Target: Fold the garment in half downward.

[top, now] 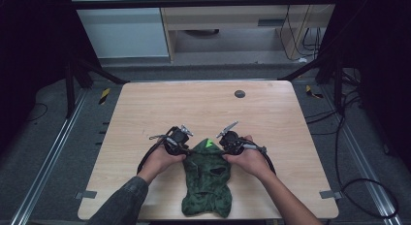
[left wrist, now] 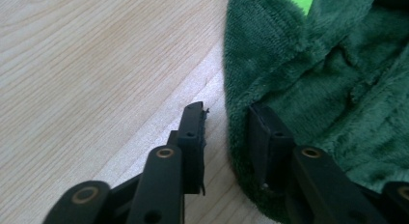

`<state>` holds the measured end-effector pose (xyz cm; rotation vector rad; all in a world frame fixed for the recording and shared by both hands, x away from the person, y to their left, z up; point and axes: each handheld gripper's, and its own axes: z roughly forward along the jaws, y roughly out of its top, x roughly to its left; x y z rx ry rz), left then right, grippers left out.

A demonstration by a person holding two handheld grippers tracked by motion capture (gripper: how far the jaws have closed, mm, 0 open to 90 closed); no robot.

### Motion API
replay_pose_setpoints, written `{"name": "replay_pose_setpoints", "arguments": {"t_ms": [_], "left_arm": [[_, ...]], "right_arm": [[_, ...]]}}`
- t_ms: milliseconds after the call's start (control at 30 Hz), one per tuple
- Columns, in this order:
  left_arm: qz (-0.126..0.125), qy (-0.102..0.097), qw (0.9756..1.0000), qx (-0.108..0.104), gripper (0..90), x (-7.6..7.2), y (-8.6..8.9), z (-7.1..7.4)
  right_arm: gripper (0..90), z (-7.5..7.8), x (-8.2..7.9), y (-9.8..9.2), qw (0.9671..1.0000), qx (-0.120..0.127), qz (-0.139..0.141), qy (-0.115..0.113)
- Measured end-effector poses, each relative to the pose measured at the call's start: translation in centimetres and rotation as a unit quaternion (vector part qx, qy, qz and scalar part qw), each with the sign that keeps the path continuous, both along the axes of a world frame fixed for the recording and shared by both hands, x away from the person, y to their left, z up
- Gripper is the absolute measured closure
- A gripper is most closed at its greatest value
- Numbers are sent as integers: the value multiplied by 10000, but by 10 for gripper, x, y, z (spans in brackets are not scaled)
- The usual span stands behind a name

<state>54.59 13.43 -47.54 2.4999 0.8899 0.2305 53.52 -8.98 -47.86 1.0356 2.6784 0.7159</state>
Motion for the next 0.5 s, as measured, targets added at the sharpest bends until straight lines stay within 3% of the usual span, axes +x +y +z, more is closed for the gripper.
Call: {"name": "replay_pose_setpoints", "arguments": {"t_ms": [267, 500], "left_arm": [[-104, 27, 9999, -16, 793, -2, -1, 0], [-197, 113, 9997, -98, 868, -3, -2, 0]], "right_arm": [[686, 1, 0, 3, 9999, -41, 70, 59], [790, 2, 1, 5, 9998, -22, 159, 116]]}}
